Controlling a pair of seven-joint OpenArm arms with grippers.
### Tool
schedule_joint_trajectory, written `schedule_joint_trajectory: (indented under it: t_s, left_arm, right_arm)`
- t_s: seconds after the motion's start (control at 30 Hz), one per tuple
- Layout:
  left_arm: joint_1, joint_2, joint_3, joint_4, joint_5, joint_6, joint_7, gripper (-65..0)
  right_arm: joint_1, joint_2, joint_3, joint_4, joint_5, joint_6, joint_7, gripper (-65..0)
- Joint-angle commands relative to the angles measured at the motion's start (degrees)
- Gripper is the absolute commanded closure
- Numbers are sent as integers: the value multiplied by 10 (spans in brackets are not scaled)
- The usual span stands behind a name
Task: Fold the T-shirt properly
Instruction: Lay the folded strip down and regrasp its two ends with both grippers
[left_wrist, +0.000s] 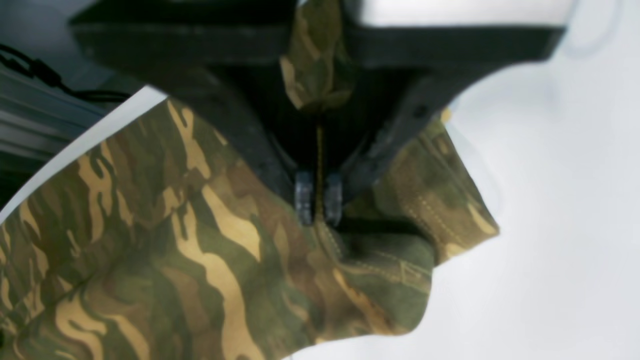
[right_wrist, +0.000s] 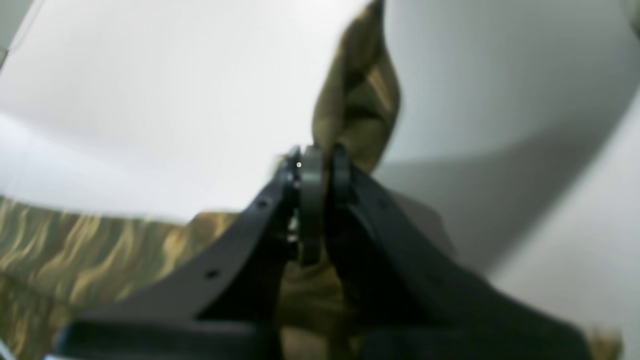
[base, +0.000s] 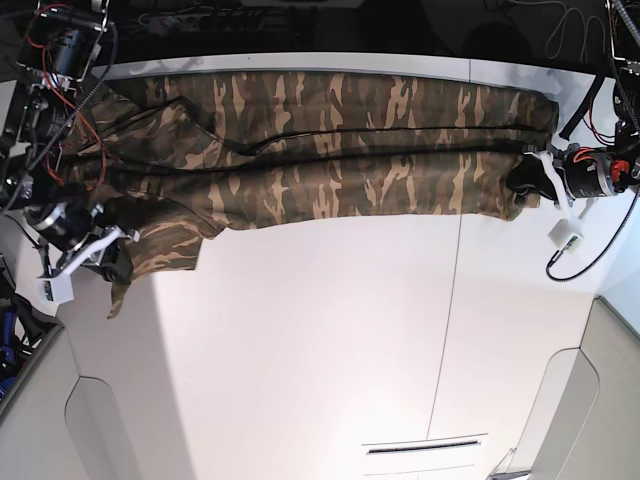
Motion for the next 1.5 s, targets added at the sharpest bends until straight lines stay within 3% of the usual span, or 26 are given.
schedule_joint_trajectory:
  t_s: [0.0,0.17,0.3,0.5,0.73,0.87,0.93,1.03,1.17,1.3,1.37,1.47]
  left_arm:
    - [-7,-14,-6,7,-20,-1,0,0]
    - [-7,-14,-7,9,-58,-1,41,0]
    - [-7,-14,-7,9,-66,-1,55,0]
    - [5,-20,-7,9,-67,-1,64,0]
    - [10,-24,-13,9,-82,-1,66,-25]
    - [10,-25,-33,9,-88,-1,86,-120]
    - [10,-25,-45,9,-111,-1,105,-141]
    - [13,-25,-72,9,-150,-1,123,-159]
    - [38,-25,-134,9,-177,-1,123,-285]
    - [73,-25,-203,9,-192,-1,121,-301]
    - [89,-25,-232,9,-200,-1,116,-301]
    - [115,-25,-257,9,-207,-1,106,-311]
  right_arm:
    - [-12,7,22,34,33,5,4,0]
    - [-122,7,106,123,123,23,-17,0]
    - [-200,7,147,148,162,32,-17,0]
    - [-272,1,161,148,166,32,-14,0]
    - [-279,-7,161,146,133,32,-12,0]
    - [-278,-6,161,146,132,31,-11,-280]
    - [-278,-4,162,146,132,30,-11,-307]
    - [-275,-4,175,147,132,30,-12,-306]
    - [-259,-4,229,154,154,30,-19,-306]
    - [-232,-3,280,166,171,30,-27,-292]
    - [-221,-3,285,167,178,31,-27,-214]
    - [-216,-5,274,167,181,35,-28,-6]
